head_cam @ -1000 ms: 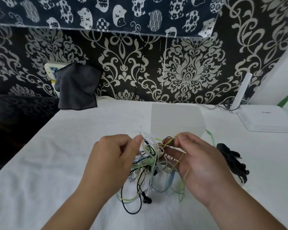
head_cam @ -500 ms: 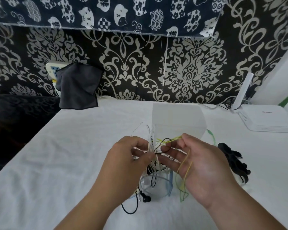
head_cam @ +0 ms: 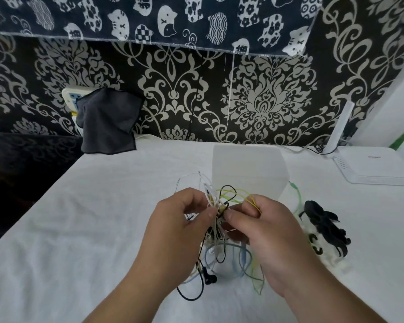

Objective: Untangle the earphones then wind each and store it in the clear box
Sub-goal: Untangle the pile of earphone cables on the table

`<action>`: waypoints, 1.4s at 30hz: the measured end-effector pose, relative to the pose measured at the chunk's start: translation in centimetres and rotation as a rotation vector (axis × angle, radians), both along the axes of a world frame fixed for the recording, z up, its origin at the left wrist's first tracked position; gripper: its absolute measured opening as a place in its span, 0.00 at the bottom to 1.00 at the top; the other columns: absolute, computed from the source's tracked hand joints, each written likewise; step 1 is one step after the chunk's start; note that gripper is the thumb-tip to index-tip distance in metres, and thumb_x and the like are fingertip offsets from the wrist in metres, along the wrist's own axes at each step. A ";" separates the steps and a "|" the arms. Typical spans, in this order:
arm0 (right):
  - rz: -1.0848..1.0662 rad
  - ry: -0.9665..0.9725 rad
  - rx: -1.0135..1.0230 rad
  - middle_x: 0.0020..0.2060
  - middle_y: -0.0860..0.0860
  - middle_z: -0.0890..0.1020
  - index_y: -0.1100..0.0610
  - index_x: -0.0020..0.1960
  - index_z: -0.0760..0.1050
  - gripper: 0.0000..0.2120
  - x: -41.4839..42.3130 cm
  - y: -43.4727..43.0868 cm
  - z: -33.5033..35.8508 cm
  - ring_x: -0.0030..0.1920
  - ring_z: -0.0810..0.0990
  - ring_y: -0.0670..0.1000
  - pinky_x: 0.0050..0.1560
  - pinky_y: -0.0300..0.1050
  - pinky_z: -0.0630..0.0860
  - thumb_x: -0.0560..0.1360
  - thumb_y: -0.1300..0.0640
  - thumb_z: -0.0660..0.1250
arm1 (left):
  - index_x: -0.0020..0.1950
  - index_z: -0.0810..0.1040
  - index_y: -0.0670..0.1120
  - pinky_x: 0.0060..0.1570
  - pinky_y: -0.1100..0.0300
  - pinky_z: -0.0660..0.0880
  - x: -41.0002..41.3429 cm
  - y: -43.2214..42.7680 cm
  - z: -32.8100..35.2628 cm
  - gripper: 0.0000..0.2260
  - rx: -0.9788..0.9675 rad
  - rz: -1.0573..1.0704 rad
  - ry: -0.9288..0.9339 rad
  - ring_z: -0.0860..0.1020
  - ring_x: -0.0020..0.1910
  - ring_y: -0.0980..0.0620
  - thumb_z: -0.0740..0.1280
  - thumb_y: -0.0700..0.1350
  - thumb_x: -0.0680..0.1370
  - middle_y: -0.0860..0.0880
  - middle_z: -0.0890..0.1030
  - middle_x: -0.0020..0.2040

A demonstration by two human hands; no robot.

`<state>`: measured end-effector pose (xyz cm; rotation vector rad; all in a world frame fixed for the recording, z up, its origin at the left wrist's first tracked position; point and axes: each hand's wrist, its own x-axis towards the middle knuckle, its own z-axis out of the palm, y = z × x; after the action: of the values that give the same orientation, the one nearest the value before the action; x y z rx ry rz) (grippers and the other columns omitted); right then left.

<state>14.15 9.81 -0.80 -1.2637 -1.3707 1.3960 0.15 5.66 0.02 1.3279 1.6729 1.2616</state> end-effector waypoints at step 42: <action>-0.030 0.209 -0.074 0.36 0.58 0.71 0.65 0.35 0.59 0.18 0.4 0.3 -0.4 0.39 0.72 0.56 0.39 0.49 0.77 0.61 0.64 0.70 | 0.45 0.80 0.45 0.34 0.69 0.72 -0.1 0.4 -0.1 0.08 -0.056 0.006 -0.309 0.78 0.32 0.58 0.67 0.33 0.78 0.50 0.83 0.35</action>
<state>14.54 10.14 -1.20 -1.1443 -1.1633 1.5241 0.05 6.02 -0.07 1.0352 1.4835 1.3375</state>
